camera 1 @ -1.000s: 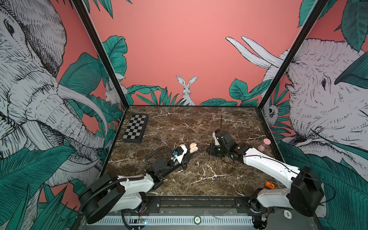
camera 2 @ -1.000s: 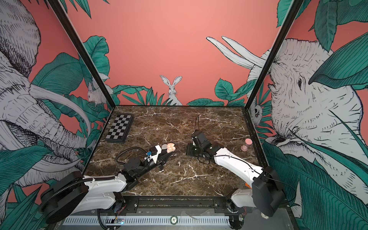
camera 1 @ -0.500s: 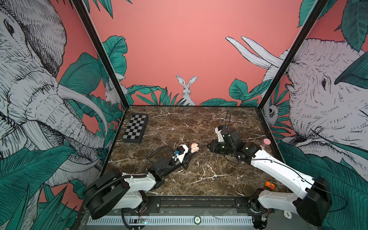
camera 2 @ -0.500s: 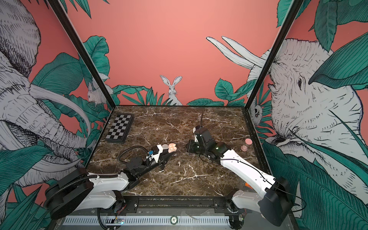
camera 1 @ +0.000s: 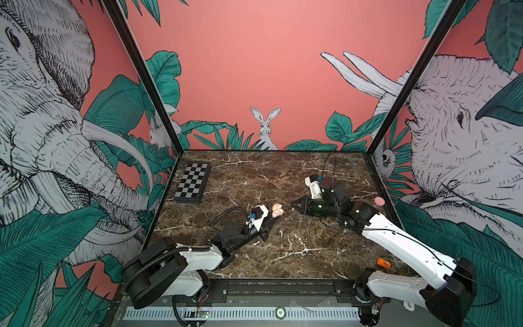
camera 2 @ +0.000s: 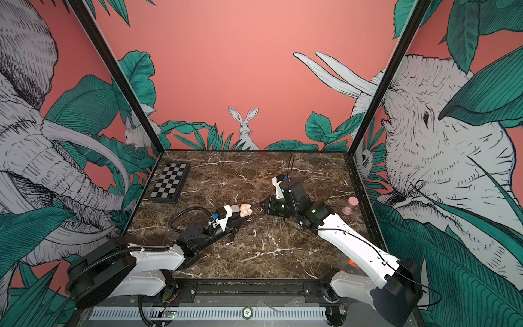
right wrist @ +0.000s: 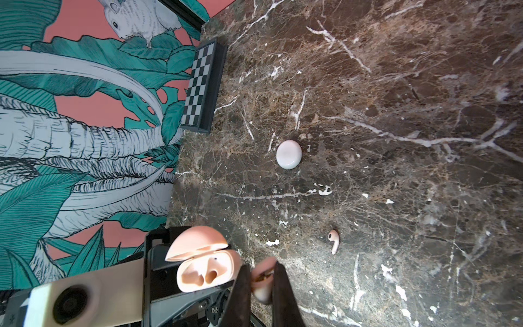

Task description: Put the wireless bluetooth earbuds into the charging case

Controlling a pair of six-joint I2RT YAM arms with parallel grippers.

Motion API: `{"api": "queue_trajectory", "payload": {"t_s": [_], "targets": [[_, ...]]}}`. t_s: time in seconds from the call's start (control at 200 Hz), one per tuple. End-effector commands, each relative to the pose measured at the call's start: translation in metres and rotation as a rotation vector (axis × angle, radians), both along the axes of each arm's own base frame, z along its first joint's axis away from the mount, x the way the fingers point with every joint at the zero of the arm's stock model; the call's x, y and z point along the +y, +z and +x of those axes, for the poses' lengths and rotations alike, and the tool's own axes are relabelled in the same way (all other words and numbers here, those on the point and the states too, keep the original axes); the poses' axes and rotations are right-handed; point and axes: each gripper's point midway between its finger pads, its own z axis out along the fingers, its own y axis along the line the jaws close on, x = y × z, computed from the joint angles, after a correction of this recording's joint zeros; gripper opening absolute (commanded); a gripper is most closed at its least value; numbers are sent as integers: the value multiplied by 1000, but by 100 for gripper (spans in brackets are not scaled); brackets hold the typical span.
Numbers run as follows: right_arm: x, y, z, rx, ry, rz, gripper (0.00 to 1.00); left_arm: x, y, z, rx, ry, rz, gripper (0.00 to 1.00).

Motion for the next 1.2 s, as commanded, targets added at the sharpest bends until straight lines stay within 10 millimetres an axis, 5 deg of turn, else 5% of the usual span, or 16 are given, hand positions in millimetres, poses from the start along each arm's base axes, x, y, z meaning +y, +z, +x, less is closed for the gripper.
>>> {"api": "queue_trajectory", "payload": {"t_s": [0.0, 0.59, 1.19], "targets": [[14, 33, -4, -61, 46, 89, 9, -3, 20, -1, -36, -13, -56, 0], [44, 52, -16, -104, 119, 160, 8, -3, 22, -2, -39, -17, -59, 0], [45, 37, -15, -97, 117, 128, 7, -1, 28, -4, -60, -18, -70, 0]]}}
